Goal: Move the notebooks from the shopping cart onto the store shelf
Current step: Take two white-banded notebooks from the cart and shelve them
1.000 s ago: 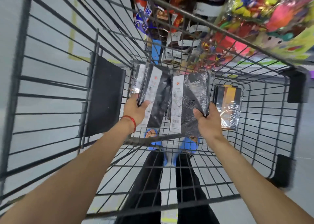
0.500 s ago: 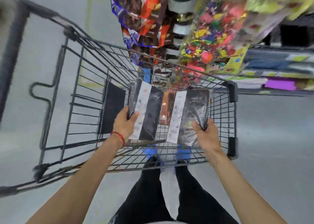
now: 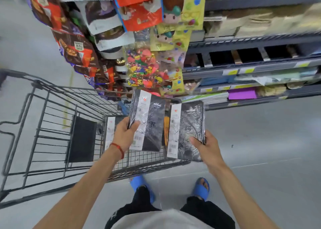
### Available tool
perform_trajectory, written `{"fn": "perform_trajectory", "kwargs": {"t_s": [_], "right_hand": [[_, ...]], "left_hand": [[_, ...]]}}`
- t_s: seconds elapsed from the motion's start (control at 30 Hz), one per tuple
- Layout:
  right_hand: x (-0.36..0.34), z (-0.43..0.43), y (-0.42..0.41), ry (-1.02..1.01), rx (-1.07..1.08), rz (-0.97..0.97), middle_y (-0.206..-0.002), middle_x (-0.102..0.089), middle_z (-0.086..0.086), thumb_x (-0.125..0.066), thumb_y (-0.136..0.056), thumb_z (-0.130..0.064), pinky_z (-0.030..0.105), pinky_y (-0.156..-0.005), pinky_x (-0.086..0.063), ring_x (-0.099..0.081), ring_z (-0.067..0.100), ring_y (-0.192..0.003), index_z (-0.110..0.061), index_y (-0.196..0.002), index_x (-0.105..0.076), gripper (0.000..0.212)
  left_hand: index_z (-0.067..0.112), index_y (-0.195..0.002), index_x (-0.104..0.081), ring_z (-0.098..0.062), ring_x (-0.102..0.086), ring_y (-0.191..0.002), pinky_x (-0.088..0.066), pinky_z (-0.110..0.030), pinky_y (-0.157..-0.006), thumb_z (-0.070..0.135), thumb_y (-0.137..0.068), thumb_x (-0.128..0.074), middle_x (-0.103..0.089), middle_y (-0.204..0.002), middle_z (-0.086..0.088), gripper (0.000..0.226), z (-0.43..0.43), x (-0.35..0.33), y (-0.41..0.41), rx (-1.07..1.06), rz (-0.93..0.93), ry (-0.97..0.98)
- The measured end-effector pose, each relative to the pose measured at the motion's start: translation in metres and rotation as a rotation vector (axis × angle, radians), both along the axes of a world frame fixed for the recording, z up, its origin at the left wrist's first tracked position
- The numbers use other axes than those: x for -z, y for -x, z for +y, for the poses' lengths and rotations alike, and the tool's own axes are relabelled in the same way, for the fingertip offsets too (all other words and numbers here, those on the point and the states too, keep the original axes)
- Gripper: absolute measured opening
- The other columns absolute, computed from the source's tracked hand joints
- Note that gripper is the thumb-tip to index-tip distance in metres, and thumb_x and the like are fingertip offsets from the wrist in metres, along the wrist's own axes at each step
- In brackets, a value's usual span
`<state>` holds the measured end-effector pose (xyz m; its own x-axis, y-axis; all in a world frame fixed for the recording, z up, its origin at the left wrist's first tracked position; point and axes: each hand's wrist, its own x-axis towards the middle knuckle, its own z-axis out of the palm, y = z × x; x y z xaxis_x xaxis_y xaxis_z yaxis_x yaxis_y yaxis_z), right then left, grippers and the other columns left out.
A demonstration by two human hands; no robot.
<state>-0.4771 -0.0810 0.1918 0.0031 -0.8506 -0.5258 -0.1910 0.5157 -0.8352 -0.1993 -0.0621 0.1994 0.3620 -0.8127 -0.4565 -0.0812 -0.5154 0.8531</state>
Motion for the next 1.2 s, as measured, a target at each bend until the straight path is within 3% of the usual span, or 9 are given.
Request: {"fn": "perform_trajectory", "kwargs": {"t_s": [0.2, 0.37, 0.53, 0.7, 0.83, 0.97, 1.03, 1.1, 1.2], "right_hand": [[-0.015, -0.031, 0.111, 0.022, -0.071, -0.047, -0.106, -0.074, 0.008, -0.065, -0.093, 0.0, 0.016, -0.076, -0.054, -0.067, 0.018, -0.093, -0.019, -0.105, -0.062, 0.023], [-0.025, -0.064, 0.188, 0.011, -0.075, -0.086, -0.092, -0.065, -0.007, -0.058, -0.097, 0.004, 0.003, -0.06, -0.046, -0.062, 0.003, -0.084, -0.028, -0.089, -0.052, 0.033], [-0.02, -0.115, 0.225, 0.0, -0.085, -0.047, -0.099, -0.071, -0.008, -0.058, -0.096, 0.005, 0.007, -0.063, -0.049, -0.068, 0.003, -0.089, -0.02, -0.116, -0.061, 0.032], [-0.009, -0.182, 0.23, -0.039, -0.051, -0.015, -0.098, -0.072, -0.008, -0.061, -0.096, -0.001, 0.019, -0.067, -0.051, -0.067, 0.009, -0.089, -0.029, -0.106, -0.06, 0.029], [0.007, -0.236, 0.227, -0.043, -0.045, 0.038, -0.093, -0.069, -0.004, -0.058, -0.097, 0.001, 0.028, -0.076, -0.05, -0.063, 0.014, -0.084, -0.013, -0.122, -0.06, 0.029], [0.025, -0.283, 0.216, -0.096, -0.031, 0.04, -0.111, -0.072, 0.01, -0.059, -0.097, -0.002, 0.037, -0.073, -0.057, -0.071, 0.028, -0.097, -0.013, -0.124, -0.059, 0.029], [0.034, -0.304, 0.212, -0.126, -0.025, 0.012, -0.101, -0.072, 0.0, -0.057, -0.098, 0.001, 0.025, -0.064, -0.058, -0.071, 0.013, -0.081, -0.015, -0.119, -0.059, 0.027], [0.039, -0.32, 0.209, -0.138, 0.011, -0.039, -0.102, -0.064, -0.013, -0.057, -0.098, 0.001, 0.015, -0.077, -0.05, -0.061, 0.003, -0.087, -0.019, -0.133, -0.053, 0.041], [0.056, -0.354, 0.206, -0.178, 0.014, -0.113, -0.125, -0.058, -0.011, -0.06, -0.098, -0.004, 0.022, -0.098, -0.037, -0.053, 0.008, -0.108, -0.021, -0.149, -0.038, 0.058]], "left_hand": [[0.019, -0.087, -0.066, -0.023, -0.06, -0.082, -0.051, -0.036, -0.076, 0.014, -0.096, -0.061, -0.068, -0.082, -0.001, 0.012, -0.031, -0.011, 0.12, -0.04, -0.03, 0.061], [0.019, -0.104, -0.067, -0.028, -0.068, -0.093, -0.055, -0.044, -0.084, 0.019, -0.095, -0.062, -0.073, -0.1, -0.005, 0.01, -0.058, -0.013, 0.189, -0.057, 0.01, 0.046], [0.015, -0.11, -0.066, -0.018, -0.066, -0.086, -0.054, -0.031, -0.076, 0.018, -0.097, -0.059, -0.071, -0.098, 0.0, 0.015, -0.096, -0.021, 0.222, -0.065, -0.022, 0.045], [0.011, -0.114, -0.055, -0.022, -0.056, -0.107, -0.043, -0.036, -0.093, 0.023, -0.098, -0.057, -0.063, -0.106, 0.004, 0.02, -0.152, -0.004, 0.22, -0.121, 0.031, -0.028], [0.015, -0.136, -0.053, -0.024, -0.051, -0.123, -0.037, -0.039, -0.107, 0.022, -0.098, -0.057, -0.059, -0.131, -0.003, 0.039, -0.198, 0.011, 0.215, -0.119, 0.006, -0.043], [0.014, -0.118, -0.059, -0.023, -0.054, -0.106, -0.041, -0.032, -0.087, 0.022, -0.099, -0.055, -0.061, -0.122, -0.014, 0.021, -0.231, 0.026, 0.21, -0.152, 0.001, -0.105], [0.009, -0.112, -0.059, -0.023, -0.054, -0.099, -0.04, -0.028, -0.076, 0.021, -0.099, -0.056, -0.061, -0.111, -0.014, 0.018, -0.243, 0.034, 0.211, -0.165, -0.014, -0.126], [0.001, -0.108, -0.057, -0.021, -0.049, -0.092, -0.037, -0.023, -0.07, 0.019, -0.099, -0.055, -0.053, -0.098, -0.009, 0.02, -0.249, 0.036, 0.214, -0.186, -0.014, -0.134], [-0.001, -0.106, -0.054, -0.023, -0.05, -0.093, -0.037, -0.025, -0.07, 0.019, -0.098, -0.055, -0.053, -0.1, -0.013, 0.021, -0.26, 0.047, 0.221, -0.24, -0.022, -0.149]]}}
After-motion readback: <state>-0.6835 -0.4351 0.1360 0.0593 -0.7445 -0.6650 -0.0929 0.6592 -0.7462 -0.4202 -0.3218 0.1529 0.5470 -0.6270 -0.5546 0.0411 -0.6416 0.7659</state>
